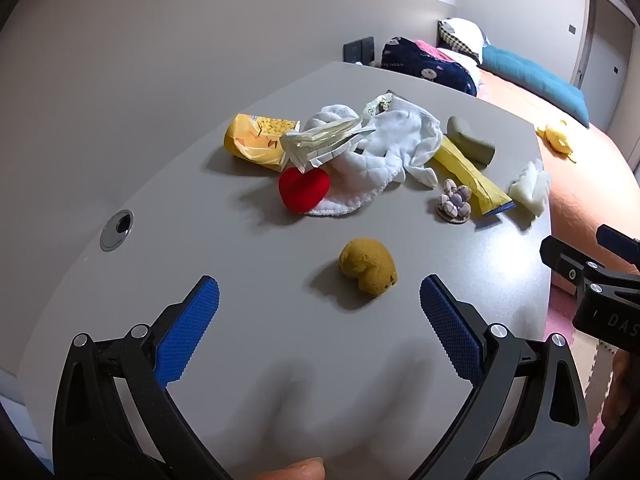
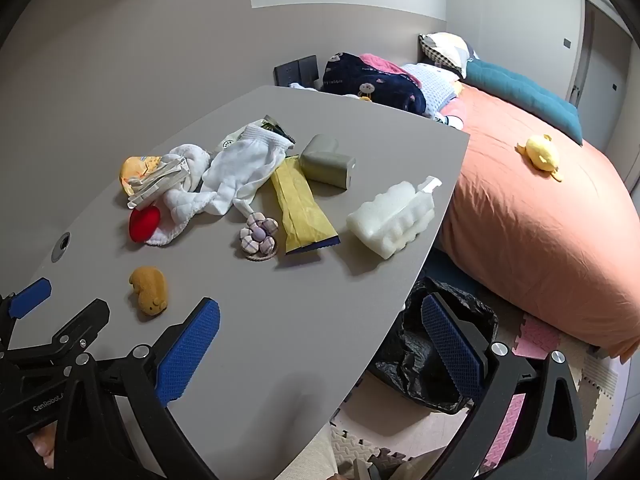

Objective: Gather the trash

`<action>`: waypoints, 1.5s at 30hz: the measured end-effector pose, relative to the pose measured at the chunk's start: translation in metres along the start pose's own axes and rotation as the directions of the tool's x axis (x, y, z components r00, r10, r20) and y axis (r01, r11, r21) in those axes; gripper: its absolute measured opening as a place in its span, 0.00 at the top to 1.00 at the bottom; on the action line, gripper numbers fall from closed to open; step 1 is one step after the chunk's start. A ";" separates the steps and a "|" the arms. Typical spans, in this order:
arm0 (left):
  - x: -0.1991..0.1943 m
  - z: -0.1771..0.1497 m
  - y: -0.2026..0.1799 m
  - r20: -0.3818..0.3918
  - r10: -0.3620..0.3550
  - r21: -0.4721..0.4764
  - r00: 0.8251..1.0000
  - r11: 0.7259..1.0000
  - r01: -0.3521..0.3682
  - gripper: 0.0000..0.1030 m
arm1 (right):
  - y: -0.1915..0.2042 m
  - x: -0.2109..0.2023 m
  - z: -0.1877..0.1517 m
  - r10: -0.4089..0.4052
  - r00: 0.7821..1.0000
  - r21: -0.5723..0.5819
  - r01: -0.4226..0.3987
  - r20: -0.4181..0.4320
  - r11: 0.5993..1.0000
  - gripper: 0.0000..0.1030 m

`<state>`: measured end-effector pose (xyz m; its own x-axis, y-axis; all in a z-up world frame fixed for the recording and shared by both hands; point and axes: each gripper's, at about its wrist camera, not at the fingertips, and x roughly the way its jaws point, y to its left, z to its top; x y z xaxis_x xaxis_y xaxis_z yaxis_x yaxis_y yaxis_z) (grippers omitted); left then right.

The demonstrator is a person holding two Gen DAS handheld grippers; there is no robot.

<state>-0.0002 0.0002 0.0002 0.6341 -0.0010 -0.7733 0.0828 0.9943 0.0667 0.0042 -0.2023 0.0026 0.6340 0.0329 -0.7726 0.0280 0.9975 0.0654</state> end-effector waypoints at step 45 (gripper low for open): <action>0.001 0.000 0.000 -0.012 0.003 0.005 1.000 1.000 -0.003 0.06 | -0.003 0.000 -0.002 0.002 1.000 0.002 -0.002 -0.004 1.000 0.02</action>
<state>0.0004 -0.0001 -0.0003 0.6248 0.0035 -0.7807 0.0846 0.9938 0.0722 0.0028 -0.2052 0.0015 0.6309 0.0347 -0.7751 0.0282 0.9973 0.0675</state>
